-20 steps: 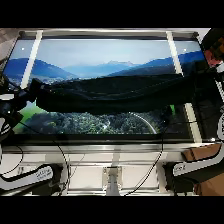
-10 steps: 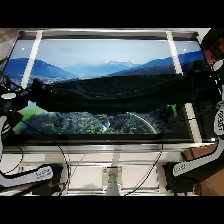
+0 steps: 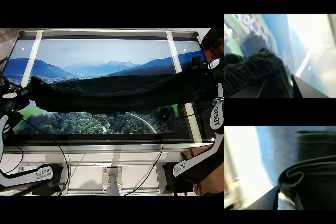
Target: Fold the clothes and pants, and hang the long-sleeved shirts on hangers.
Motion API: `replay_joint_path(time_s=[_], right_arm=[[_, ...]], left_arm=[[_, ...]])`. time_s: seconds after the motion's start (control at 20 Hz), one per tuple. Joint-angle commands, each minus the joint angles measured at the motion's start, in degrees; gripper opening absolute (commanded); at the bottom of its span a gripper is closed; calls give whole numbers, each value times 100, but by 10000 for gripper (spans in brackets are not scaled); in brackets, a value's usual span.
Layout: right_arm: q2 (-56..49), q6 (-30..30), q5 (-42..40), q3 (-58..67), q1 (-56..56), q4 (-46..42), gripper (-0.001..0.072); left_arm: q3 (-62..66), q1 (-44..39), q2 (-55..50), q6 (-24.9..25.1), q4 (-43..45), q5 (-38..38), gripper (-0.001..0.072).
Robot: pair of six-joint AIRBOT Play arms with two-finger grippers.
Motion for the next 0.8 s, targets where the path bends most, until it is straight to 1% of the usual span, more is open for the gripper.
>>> replay_joint_path(time_s=[0.0,0.05,0.1,0.2,0.35,0.45,0.5,0.6,0.65,0.7,0.75], right_arm=[[-433,-811,-505,678,4,1123,227],[-566,-909,-411,920,9,1132,261],[-713,-1060,-225,1193,11,1134,268],[-968,-1486,262,1652,11,1130,267],[-1010,-1945,721,1692,-2,1069,267],[-1005,-2417,1119,1694,-44,1158,263],[-1001,-2736,1401,1694,-55,1250,261],[-1001,-3703,2124,1694,-35,1585,172],[-1001,-4194,2629,1692,4,1847,171],[-1001,-4625,3130,1694,74,2052,171],[-1001,-5112,3679,1692,184,2223,171]], left_arm=[[2,-4,-4,7,-660,907,368],[2,-4,-4,7,-658,1040,368],[2,-4,-17,7,-658,1156,368],[2,4,-114,7,-658,1255,368],[2,13,-234,9,-640,1246,367],[17,33,-240,11,-407,1056,343],[74,57,-238,11,-125,826,289],[221,92,-173,13,391,352,63],[280,90,-107,17,634,273,45],[328,79,-28,195,903,214,50],[376,79,52,525,1106,79,56]])
